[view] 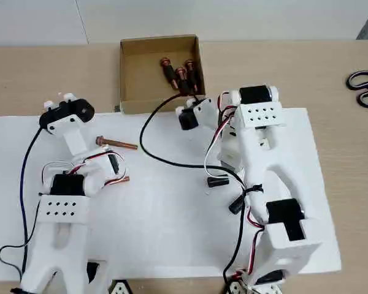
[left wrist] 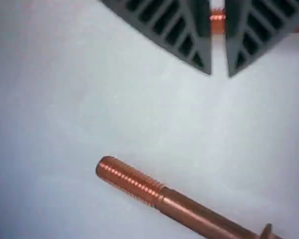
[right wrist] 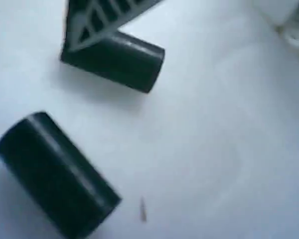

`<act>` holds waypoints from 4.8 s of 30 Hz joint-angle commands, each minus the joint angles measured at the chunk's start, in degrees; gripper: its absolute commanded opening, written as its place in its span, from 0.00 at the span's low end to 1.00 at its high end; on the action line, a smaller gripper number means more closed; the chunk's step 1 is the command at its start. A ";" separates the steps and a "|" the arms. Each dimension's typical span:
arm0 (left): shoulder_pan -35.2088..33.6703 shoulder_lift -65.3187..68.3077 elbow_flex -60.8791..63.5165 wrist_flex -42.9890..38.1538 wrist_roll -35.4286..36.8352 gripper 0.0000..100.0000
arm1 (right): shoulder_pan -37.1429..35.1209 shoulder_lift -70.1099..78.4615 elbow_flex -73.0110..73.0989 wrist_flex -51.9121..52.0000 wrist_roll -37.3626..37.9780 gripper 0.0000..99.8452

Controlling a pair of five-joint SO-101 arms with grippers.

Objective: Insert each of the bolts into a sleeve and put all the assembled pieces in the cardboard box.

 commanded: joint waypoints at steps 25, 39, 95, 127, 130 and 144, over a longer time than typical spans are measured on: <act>0.18 -0.18 -0.75 -1.14 0.09 0.01 | -7.96 -2.95 6.95 -3.12 23.03 0.22; 0.09 -0.18 -0.75 -1.14 0.09 0.01 | -7.69 2.68 6.95 -5.85 25.67 0.22; -1.67 -0.18 -4.44 0.70 0.18 0.01 | -5.05 8.40 7.12 -20.00 18.37 0.01; -6.24 0.26 -0.04 -0.70 9.14 0.01 | 10.07 -10.95 5.45 -6.73 -27.34 0.01; -6.77 0.35 -0.04 -0.79 9.14 0.01 | 12.09 -11.03 8.53 -6.90 -27.16 0.01; -6.33 14.95 -22.73 3.78 9.49 0.01 | 15.52 -11.03 10.29 -10.59 -27.08 0.01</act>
